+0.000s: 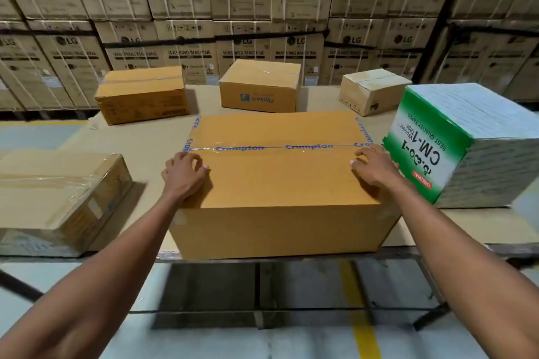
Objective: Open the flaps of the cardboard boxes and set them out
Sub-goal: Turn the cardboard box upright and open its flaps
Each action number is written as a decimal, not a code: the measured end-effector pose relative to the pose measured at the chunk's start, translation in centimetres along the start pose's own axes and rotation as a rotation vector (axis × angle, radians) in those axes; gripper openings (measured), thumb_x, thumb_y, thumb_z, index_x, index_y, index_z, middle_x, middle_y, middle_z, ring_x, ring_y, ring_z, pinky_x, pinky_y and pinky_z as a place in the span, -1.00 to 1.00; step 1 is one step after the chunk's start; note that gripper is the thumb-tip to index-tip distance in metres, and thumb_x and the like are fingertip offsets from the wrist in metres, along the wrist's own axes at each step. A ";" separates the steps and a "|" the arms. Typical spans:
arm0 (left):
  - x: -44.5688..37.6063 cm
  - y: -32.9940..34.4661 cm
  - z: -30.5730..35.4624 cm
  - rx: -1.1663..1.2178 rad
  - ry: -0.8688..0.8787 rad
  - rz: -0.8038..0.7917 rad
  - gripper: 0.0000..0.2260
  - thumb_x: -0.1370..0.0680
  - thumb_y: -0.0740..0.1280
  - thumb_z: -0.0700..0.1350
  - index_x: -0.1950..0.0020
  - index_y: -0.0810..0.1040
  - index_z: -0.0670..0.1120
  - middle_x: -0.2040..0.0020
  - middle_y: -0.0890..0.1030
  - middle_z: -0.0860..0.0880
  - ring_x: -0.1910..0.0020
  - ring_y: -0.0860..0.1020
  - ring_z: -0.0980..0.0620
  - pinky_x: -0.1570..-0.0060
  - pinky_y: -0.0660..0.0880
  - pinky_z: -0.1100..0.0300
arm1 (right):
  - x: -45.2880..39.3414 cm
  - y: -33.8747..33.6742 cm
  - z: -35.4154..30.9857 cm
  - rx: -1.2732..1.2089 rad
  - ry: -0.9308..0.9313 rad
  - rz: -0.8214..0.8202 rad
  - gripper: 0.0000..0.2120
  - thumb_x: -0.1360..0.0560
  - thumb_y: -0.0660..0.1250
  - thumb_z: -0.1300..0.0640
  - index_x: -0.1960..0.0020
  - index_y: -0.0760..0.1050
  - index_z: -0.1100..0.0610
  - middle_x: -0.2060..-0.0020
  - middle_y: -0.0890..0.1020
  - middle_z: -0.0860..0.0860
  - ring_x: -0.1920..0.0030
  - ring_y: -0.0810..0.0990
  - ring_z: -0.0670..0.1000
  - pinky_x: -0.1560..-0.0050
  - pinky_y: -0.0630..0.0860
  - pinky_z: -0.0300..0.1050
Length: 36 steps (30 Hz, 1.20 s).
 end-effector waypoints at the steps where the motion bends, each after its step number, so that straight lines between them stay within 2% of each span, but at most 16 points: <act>1: -0.5 0.3 -0.2 -0.006 -0.058 -0.004 -0.59 -0.58 0.32 0.11 -0.38 0.48 -0.02 -0.48 0.36 -0.15 -0.42 0.32 -0.27 -0.36 0.24 -0.21 | -0.9 0.2 0.5 0.010 0.000 -0.009 -0.50 -0.59 0.25 -0.15 -0.47 0.36 -0.02 -0.55 0.21 0.08 -0.50 0.23 0.23 -0.43 0.15 0.26; 4: -2.0 0.7 -0.6 -0.004 -0.169 -0.035 -0.44 -0.58 0.30 0.20 -0.49 0.35 -0.05 -0.49 0.34 -0.18 -0.41 0.36 -0.29 -0.35 0.31 -0.21 | -2.8 0.6 2.0 -0.036 0.060 -0.065 -0.41 -0.58 0.23 -0.20 -0.54 0.25 -0.01 -0.55 0.19 0.07 -0.48 0.28 0.22 -0.43 0.12 0.34; 7: -3.6 0.7 -1.0 0.048 -0.168 -0.005 -0.40 -0.56 0.33 0.21 -0.50 0.35 -0.05 -0.45 0.43 -0.14 -0.39 0.42 -0.22 -0.26 0.41 -0.13 | -5.0 1.0 3.0 -0.255 0.107 -0.057 -0.27 -0.55 0.33 -0.16 -0.59 0.11 0.04 -0.55 0.21 0.11 -0.48 0.30 0.22 -0.44 0.23 0.20; 10: -4.4 0.6 -2.2 0.048 -0.260 -0.034 -0.32 -0.48 0.35 0.34 -0.40 0.39 -0.11 -0.34 0.53 -0.17 -0.28 0.49 -0.22 -0.14 0.46 -0.09 | -5.3 0.9 3.8 -0.492 0.234 -0.076 -0.15 -0.51 0.42 -0.14 -0.60 0.04 0.08 -0.53 0.27 0.16 -0.46 0.32 0.24 -0.37 0.33 0.09; 12: -4.8 0.6 -3.5 0.091 -0.384 -0.056 -0.15 -0.39 0.40 0.42 -0.40 0.34 -0.18 -0.32 0.52 -0.21 -0.24 0.51 -0.24 -0.09 0.50 -0.08 | -5.8 1.3 4.3 -0.560 0.298 -0.152 -0.04 -0.39 0.48 -0.27 -0.57 0.14 0.14 -0.46 0.38 0.18 -0.37 0.43 0.24 -0.26 0.42 0.03; 13: -4.9 0.6 -3.9 0.107 -0.434 -0.071 -0.10 -0.35 0.42 0.43 -0.41 0.33 -0.21 -0.31 0.51 -0.22 -0.23 0.52 -0.25 -0.07 0.51 -0.07 | -6.1 1.6 4.7 -0.562 0.297 -0.202 0.06 -0.23 0.52 -0.40 -0.51 0.27 0.16 -0.38 0.48 0.18 -0.29 0.52 0.23 -0.23 0.46 0.02; 15: -5.2 0.8 -4.4 0.133 -0.462 -0.111 -0.18 -0.32 0.45 0.43 -0.23 0.48 -0.24 -0.19 0.58 -0.21 -0.09 0.58 -0.21 0.07 0.51 -0.01 | -8.0 2.9 6.4 -0.560 0.290 -0.268 0.20 0.19 0.53 -0.54 -0.27 0.53 0.15 -0.11 0.68 0.16 -0.05 0.68 0.19 -0.18 0.57 0.12; 16: -5.5 1.0 -4.5 0.155 -0.454 -0.129 -0.27 -0.33 0.45 0.42 -0.11 0.53 -0.22 -0.11 0.61 -0.19 -0.01 0.59 -0.18 0.14 0.50 0.03 | -8.5 3.3 6.9 -0.609 0.271 -0.285 0.14 0.25 0.54 -0.52 -0.16 0.58 0.14 0.00 0.72 0.14 0.03 0.71 0.18 -0.14 0.60 0.17; 17: -5.6 1.1 -4.5 0.186 -0.441 -0.137 -0.34 -0.34 0.46 0.39 -0.04 0.55 -0.20 -0.05 0.63 -0.18 0.04 0.60 -0.15 0.18 0.48 0.04 | -7.7 2.8 6.2 -0.624 0.241 -0.282 0.01 0.17 0.57 -0.48 -0.10 0.60 0.13 0.04 0.73 0.12 0.06 0.72 0.16 -0.13 0.61 0.17; 20: -5.4 1.1 -4.6 0.257 -0.420 -0.128 -0.51 -0.42 0.49 0.26 0.02 0.55 -0.16 0.03 0.64 -0.17 0.11 0.58 -0.12 0.27 0.42 0.09 | -5.0 0.6 3.8 -0.651 0.184 -0.200 -0.59 -0.37 0.56 -0.14 0.00 0.51 0.11 -0.12 0.65 0.07 -0.04 0.63 0.09 -0.23 0.54 0.07; 21: -5.1 1.1 -4.5 0.276 -0.409 -0.115 -0.55 -0.44 0.49 0.22 0.04 0.54 -0.15 0.05 0.64 -0.16 0.11 0.58 -0.12 0.29 0.40 0.10 | -5.0 0.5 3.8 -0.659 0.167 -0.169 -0.63 -0.41 0.54 -0.07 -0.02 0.48 0.11 -0.15 0.62 0.05 -0.06 0.60 0.07 -0.23 0.52 0.04; 25: -4.0 0.1 -4.2 0.331 -0.325 -0.015 -0.65 -0.47 0.50 0.14 0.05 0.57 -0.13 0.10 0.65 -0.13 0.06 0.62 -0.14 0.17 0.50 0.03 | -4.4 -0.3 3.8 -0.729 0.108 -0.032 -0.47 -0.39 0.56 -0.05 -0.25 0.50 0.14 -0.23 0.57 0.05 -0.10 0.58 0.07 -0.18 0.52 -0.02; 27: -3.8 -1.0 -4.3 0.383 -0.261 0.060 -0.65 -0.46 0.51 0.11 -0.07 0.61 -0.12 0.03 0.68 -0.10 0.03 0.63 -0.13 0.12 0.52 0.03 | -3.7 -1.3 3.5 -0.815 0.040 0.021 -0.55 -0.43 0.54 0.04 -0.26 0.51 0.09 -0.19 0.58 -0.02 -0.10 0.59 0.03 -0.13 0.50 -0.10; 30: -3.2 -2.3 -3.4 0.486 -0.162 0.139 -0.54 -0.49 0.52 0.01 -0.32 0.52 -0.11 -0.09 0.63 -0.02 -0.04 0.60 -0.05 0.14 0.47 0.13 | -3.1 -2.0 3.7 -0.896 -0.028 0.065 -0.56 -0.44 0.53 0.11 -0.29 0.54 0.08 -0.14 0.68 0.07 -0.04 0.68 0.04 0.02 0.65 -0.13; 33: -1.9 -2.1 -3.2 0.660 -0.151 0.174 -0.47 -0.50 0.50 -0.15 -0.42 0.39 -0.08 -0.16 0.59 -0.02 -0.12 0.58 -0.02 -0.08 0.51 0.09 | -2.0 -2.0 3.8 -0.959 -0.033 0.118 -0.41 -0.43 0.54 0.17 -0.41 0.44 0.11 -0.28 0.60 0.06 -0.16 0.62 -0.02 -0.21 0.58 -0.03; 36: -0.8 -1.2 -4.2 0.710 -0.194 0.219 -0.43 -0.43 0.55 -0.09 -0.37 0.39 0.11 -0.15 0.65 -0.01 -0.15 0.62 -0.04 -0.24 0.49 -0.11 | -1.1 -1.8 4.2 -1.005 0.050 0.208 -0.24 -0.41 0.51 0.33 -0.53 0.27 0.17 -0.36 0.44 0.04 -0.28 0.42 -0.01 -0.30 0.41 -0.01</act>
Point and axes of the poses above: each hand's wrist, its own x-axis away from the middle knuckle, its own y-axis out of the palm, z = x × y, the point moved 7 cm from there along -x, towards the middle knuckle
